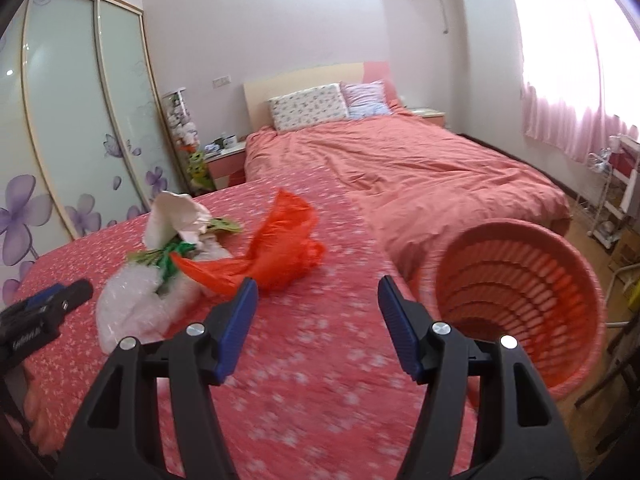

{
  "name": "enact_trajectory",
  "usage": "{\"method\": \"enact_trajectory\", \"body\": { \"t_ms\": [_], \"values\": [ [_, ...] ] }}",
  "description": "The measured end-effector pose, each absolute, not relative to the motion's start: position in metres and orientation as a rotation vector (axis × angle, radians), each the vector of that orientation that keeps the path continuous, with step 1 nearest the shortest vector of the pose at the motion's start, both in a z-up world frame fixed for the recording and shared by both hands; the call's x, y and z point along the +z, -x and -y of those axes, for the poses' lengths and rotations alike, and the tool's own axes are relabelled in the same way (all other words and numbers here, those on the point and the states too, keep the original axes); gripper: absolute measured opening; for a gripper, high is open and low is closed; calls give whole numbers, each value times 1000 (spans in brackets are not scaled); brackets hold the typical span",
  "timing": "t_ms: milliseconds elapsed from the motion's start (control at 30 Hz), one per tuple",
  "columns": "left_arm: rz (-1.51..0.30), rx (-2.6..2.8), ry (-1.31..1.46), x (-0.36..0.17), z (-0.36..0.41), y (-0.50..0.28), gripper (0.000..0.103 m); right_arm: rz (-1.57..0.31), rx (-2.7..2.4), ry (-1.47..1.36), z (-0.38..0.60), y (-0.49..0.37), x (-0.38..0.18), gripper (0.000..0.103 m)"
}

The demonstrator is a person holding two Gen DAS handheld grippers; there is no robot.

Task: Collect trash
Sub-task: 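Grasp the red plastic bag with the right tool while the left tool reaches the bubble wrap, then grasp the bubble wrap with the left tool while the right tool holds the red bag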

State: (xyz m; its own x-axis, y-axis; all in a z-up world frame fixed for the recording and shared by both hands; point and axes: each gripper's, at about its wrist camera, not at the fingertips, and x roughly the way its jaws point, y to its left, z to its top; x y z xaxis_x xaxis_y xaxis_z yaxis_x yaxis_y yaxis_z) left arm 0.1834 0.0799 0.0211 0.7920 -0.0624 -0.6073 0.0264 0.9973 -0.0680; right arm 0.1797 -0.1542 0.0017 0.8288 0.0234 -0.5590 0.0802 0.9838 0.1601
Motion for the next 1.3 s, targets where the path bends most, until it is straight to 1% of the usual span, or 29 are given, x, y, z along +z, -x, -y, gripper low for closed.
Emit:
{"method": "enact_trajectory", "body": {
  "t_ms": [267, 500, 567, 600, 633, 667, 700, 733, 833, 1033, 1300],
  "values": [
    [-676, -8, 97, 9, -120, -183, 72, -671, -38, -190, 125, -255, -20, 61],
    [-694, -45, 113, 2, -121, -193, 72, -748, -67, -192, 118, -299, -43, 61],
    [-701, -57, 109, -1, -117, -195, 72, -778, -66, -173, 114, -306, -51, 54],
    [-704, -61, 108, -1, -114, -196, 72, -799, -62, -156, 112, -309, -56, 45],
    [-707, -69, 105, -3, -112, -196, 72, -815, -49, -149, 111, -311, -61, 33],
    [-709, -73, 101, -2, -108, -197, 73, -824, -42, -147, 110, -310, -64, 31],
    [-710, -73, 97, -3, -104, -196, 74, -819, -36, -146, 110, -308, -65, 25],
    [-710, -76, 93, -4, -102, -195, 77, -815, -33, -141, 110, -305, -64, 21],
    [-711, -83, 89, -3, -95, -194, 78, -785, -37, -129, 114, -289, -57, 16],
    [-714, -97, 89, -2, -81, -189, 79, -733, -36, -151, 129, -253, -41, 15],
    [-742, -50, 17, -10, -57, -195, 79, -731, -32, -185, 146, -229, -36, 15]
  ]
}}
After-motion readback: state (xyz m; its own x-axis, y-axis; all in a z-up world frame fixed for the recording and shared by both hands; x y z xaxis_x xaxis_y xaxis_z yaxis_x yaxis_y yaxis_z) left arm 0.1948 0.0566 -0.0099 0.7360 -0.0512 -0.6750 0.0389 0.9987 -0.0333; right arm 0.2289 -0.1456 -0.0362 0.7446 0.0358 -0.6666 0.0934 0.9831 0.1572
